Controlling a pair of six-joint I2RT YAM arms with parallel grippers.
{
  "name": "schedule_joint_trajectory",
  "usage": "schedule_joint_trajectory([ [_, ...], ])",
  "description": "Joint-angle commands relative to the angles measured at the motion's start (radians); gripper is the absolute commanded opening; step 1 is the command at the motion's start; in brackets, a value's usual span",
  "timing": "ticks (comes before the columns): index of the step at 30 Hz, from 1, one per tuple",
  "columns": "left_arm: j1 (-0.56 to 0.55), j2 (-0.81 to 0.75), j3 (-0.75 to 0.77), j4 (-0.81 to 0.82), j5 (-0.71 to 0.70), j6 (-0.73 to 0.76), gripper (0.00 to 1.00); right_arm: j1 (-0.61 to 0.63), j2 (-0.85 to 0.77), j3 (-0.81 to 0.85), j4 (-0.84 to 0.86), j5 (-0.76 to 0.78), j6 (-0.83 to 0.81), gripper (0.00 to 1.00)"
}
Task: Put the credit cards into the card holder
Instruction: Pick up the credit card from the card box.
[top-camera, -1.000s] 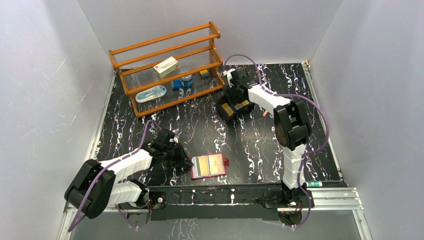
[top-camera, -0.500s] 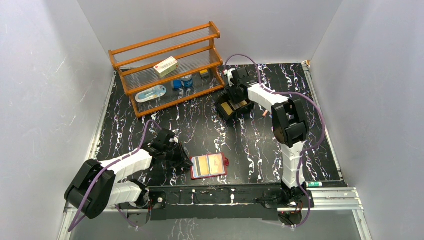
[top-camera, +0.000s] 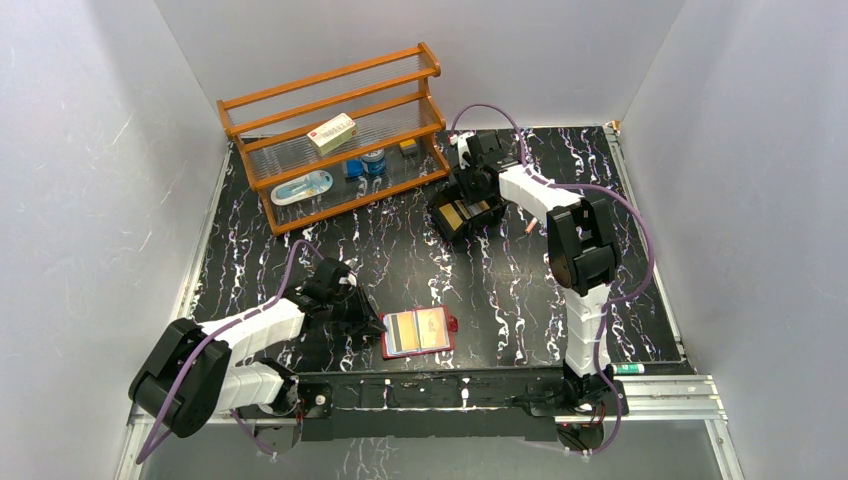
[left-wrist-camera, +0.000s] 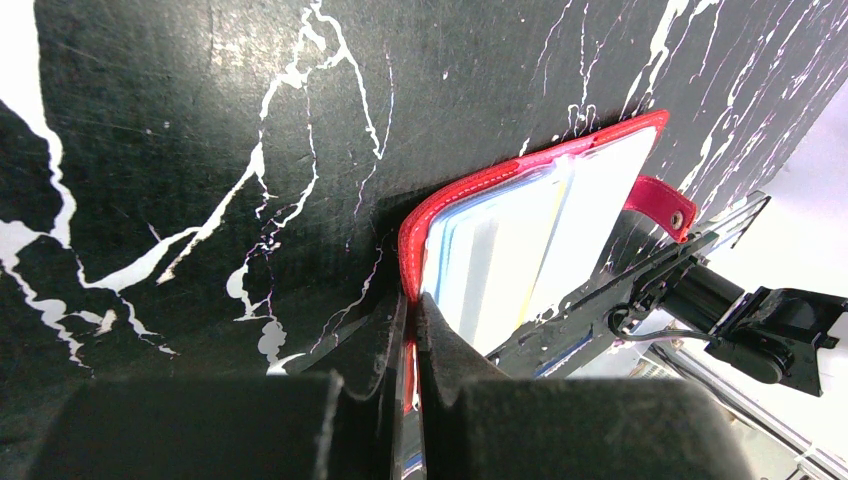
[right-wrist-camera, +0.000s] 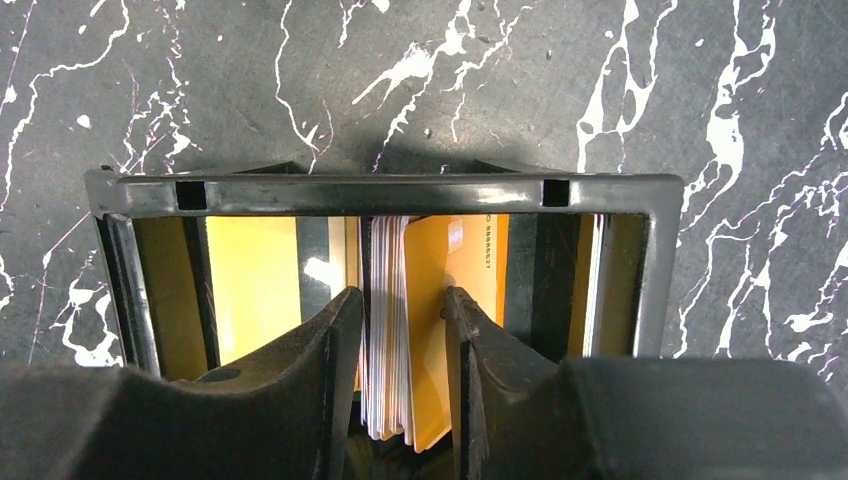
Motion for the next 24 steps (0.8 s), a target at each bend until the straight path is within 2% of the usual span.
schedule_joint_trajectory([
  [1,0.000,-0.006,-0.003,-0.017,0.016,0.014,0.00,0.003,-0.036,0.026,-0.043,-0.035,0.027,0.42],
  [2,0.000,-0.007,-0.005,-0.017,0.016,0.014,0.00,0.003,-0.038,0.027,-0.047,-0.034,0.026,0.38],
  [5,-0.001,-0.008,-0.007,-0.016,0.017,0.014,0.00,0.000,-0.038,0.030,-0.059,-0.044,0.026,0.13],
  [7,-0.001,-0.010,-0.008,-0.016,0.017,0.014,0.00,-0.003,-0.040,0.030,-0.064,-0.043,0.032,0.09],
  [15,-0.001,-0.021,-0.012,-0.016,0.016,0.011,0.00,-0.041,-0.046,0.027,-0.070,-0.024,0.041,0.13],
  [19,0.000,-0.017,-0.012,-0.015,0.016,0.011,0.00,-0.043,-0.059,0.027,-0.073,-0.029,0.045,0.33],
  [20,-0.001,-0.015,-0.012,-0.014,0.016,0.011,0.00,-0.042,-0.061,0.026,-0.072,-0.032,0.046,0.32],
  [22,-0.001,-0.011,-0.010,-0.013,0.017,0.011,0.00,-0.046,-0.060,0.027,-0.072,-0.050,0.044,0.04],
  [23,-0.001,-0.010,-0.010,-0.013,0.018,0.011,0.00,-0.048,-0.057,0.027,-0.074,-0.053,0.046,0.00],
  [24,-0.001,-0.011,-0.010,-0.013,0.019,0.011,0.00,-0.051,-0.057,0.027,-0.075,-0.054,0.050,0.00],
])
